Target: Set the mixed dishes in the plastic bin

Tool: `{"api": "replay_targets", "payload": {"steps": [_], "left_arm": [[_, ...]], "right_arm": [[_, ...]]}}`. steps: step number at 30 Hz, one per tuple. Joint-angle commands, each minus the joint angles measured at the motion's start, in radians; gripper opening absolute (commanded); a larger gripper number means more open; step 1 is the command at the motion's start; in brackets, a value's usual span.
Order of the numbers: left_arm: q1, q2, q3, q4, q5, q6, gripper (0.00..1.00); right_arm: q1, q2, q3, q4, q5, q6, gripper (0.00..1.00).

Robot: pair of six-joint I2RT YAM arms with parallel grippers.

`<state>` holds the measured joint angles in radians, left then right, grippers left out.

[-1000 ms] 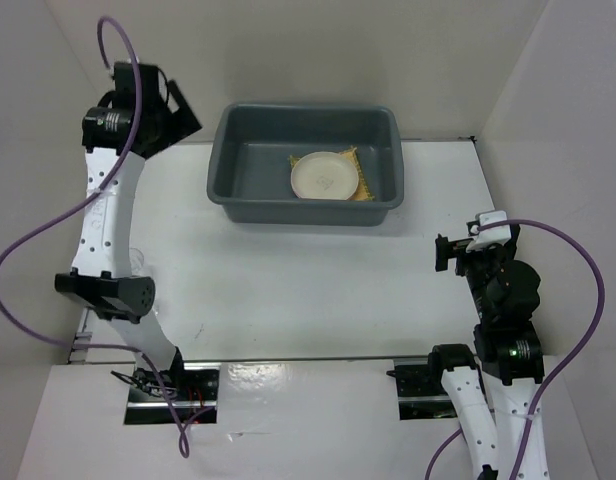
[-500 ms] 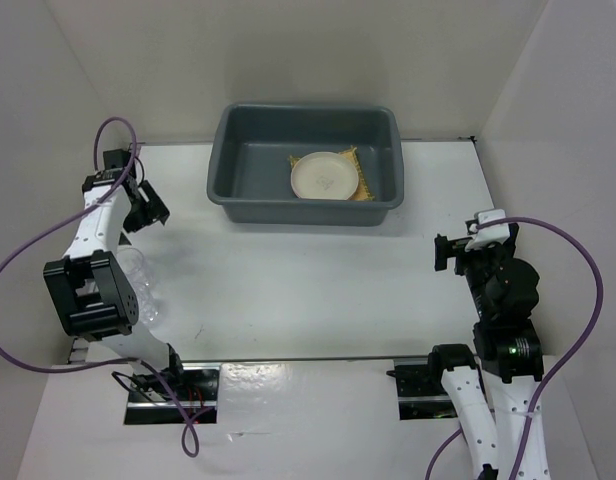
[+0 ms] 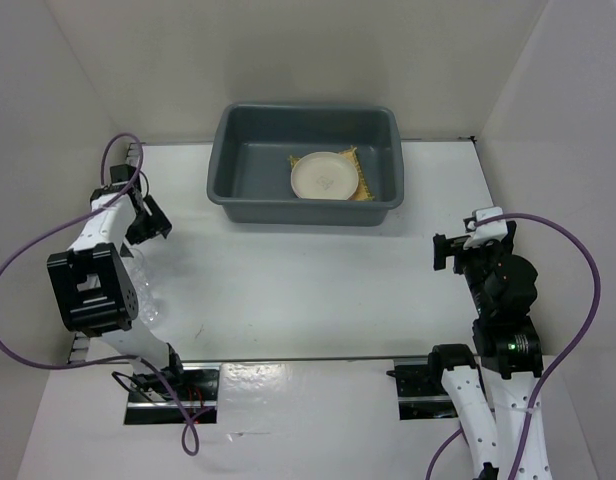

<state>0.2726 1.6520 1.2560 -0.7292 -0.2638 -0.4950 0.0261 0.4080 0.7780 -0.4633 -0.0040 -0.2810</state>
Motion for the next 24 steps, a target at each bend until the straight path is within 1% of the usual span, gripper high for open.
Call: {"api": "replay_targets", "payload": {"steps": [1, 4, 6, 8, 9, 10, 11, 14, 17, 18, 20, 21, 22, 23, 24], "left_arm": [[0.005, 0.022, -0.003, 0.047, 0.001, 0.024, 1.0], [0.005, 0.052, -0.023, 0.059, 0.001, 0.024, 0.96], [0.005, 0.08, -0.032, 0.07, 0.001, 0.024, 0.88], [0.005, 0.08, -0.032, 0.07, 0.001, 0.024, 0.76], [0.005, 0.08, -0.017, 0.07, 0.001, 0.024, 0.59], [0.005, 0.08, -0.007, 0.07, -0.008, 0.024, 0.14], [0.014, 0.091, 0.002, 0.07, -0.017, 0.024, 0.0], [0.014, 0.1, 0.074, 0.036, -0.054, 0.001, 0.0], [0.014, 0.082, 0.219, -0.035, -0.045, -0.042, 0.0], [0.014, 0.063, 0.299, -0.044, -0.017, -0.051, 0.0], [0.002, -0.009, 0.367, -0.026, 0.056, -0.082, 0.0], [0.002, -0.038, 0.387, -0.003, 0.146, -0.091, 0.0], [-0.012, -0.088, 0.416, 0.057, 0.187, -0.117, 0.0], [-0.027, -0.103, 0.436, 0.077, 0.208, -0.135, 0.0], [-0.073, -0.103, 0.465, 0.077, 0.219, -0.151, 0.0]], "right_arm": [[0.009, 0.009, 0.0, 0.034, -0.005, 0.009, 0.99], [0.009, 0.009, 0.0, 0.034, -0.014, 0.009, 0.99], [0.009, 0.009, 0.0, 0.034, -0.014, 0.009, 0.99], [0.009, 0.009, 0.0, 0.034, -0.024, 0.0, 0.99], [0.009, 0.009, 0.0, 0.034, -0.024, 0.0, 0.99], [0.009, 0.009, 0.0, 0.034, -0.024, 0.0, 0.99], [0.009, 0.009, 0.0, 0.034, -0.024, 0.0, 0.99], [0.009, 0.009, 0.0, 0.034, -0.033, 0.0, 0.99], [0.009, 0.009, 0.0, 0.034, -0.033, 0.0, 0.99], [0.009, 0.018, 0.0, 0.034, -0.033, 0.0, 0.99], [0.009, 0.018, 0.0, 0.034, -0.033, 0.0, 0.99], [0.009, 0.018, 0.0, 0.034, -0.033, 0.0, 0.99], [0.009, 0.018, 0.0, 0.034, -0.033, 0.0, 0.99], [0.009, 0.018, 0.0, 0.034, -0.033, 0.0, 0.99], [0.009, 0.018, 0.0, 0.025, -0.042, 0.0, 0.99]]}}
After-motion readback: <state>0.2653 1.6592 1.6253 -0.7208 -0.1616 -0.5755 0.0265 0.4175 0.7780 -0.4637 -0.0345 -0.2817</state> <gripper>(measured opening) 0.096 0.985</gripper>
